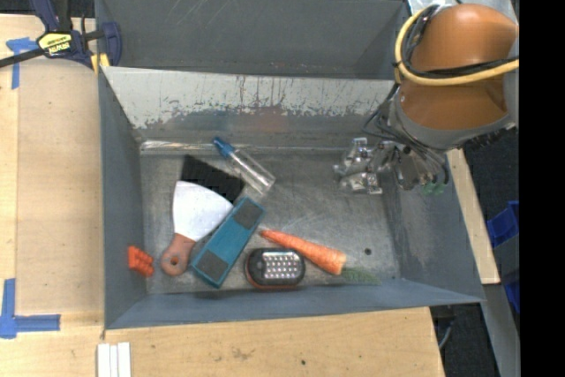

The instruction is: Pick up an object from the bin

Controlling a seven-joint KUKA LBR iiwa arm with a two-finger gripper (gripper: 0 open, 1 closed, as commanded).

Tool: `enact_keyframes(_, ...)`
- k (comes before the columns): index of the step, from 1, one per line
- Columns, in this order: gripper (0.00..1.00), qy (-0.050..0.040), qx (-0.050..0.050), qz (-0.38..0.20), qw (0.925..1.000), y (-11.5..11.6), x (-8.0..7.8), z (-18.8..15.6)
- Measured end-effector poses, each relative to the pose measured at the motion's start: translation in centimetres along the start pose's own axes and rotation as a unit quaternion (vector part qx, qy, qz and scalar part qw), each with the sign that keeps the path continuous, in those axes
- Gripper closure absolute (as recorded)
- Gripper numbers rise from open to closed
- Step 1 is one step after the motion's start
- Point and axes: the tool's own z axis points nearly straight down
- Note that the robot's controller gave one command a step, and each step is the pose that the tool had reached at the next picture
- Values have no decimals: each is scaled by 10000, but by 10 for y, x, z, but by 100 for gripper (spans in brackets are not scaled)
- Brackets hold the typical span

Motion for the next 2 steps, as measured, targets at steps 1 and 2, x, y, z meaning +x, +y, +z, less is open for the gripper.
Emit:
enact_keyframes(1,0,1,0,-3,10000,0,0,0)
enact_keyframes(2,0,1,0,-5,10000,0,0,0)
